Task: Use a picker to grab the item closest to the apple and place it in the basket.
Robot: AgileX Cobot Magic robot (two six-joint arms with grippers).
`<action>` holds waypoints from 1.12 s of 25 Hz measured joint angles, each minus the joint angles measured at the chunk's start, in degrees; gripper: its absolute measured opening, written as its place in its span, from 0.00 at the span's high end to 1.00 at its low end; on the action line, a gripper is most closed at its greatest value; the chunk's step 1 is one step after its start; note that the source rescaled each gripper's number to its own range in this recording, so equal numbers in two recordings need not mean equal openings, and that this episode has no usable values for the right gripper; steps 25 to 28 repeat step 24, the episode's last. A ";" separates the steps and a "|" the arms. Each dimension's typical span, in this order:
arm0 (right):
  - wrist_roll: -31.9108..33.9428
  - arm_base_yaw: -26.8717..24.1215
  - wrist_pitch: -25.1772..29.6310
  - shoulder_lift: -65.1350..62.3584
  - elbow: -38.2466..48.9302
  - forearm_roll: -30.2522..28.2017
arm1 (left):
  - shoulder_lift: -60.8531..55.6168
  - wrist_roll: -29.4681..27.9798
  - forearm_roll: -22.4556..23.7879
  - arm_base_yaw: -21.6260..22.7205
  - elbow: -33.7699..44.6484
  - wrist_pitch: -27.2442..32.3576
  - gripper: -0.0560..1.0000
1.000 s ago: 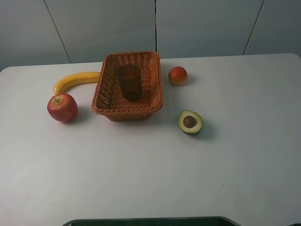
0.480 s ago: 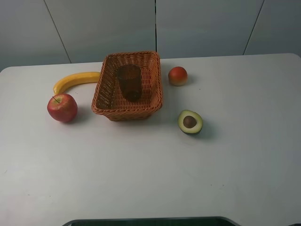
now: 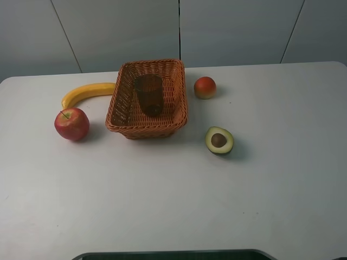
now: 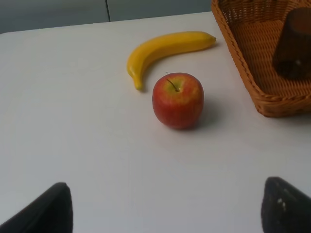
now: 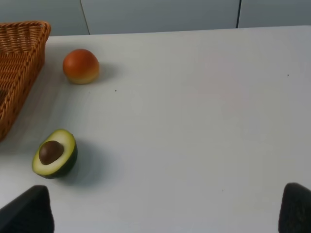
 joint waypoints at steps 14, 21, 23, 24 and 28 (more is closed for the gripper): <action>0.00 0.00 0.00 0.00 0.00 0.00 | 0.00 0.83 -0.12 5.69 0.00 -0.11 0.01; 0.00 0.00 0.00 0.00 0.00 0.00 | 0.00 0.83 -0.12 5.69 0.00 -0.11 0.01; 0.00 0.00 0.00 0.00 0.00 0.00 | 0.00 0.83 -0.12 5.69 0.00 -0.11 0.01; 0.00 0.00 0.00 0.00 0.00 0.00 | 0.00 0.83 -0.12 5.69 0.00 -0.11 0.01; 0.00 0.00 0.00 0.00 0.00 0.00 | 0.00 0.83 -0.12 5.69 0.00 -0.11 0.01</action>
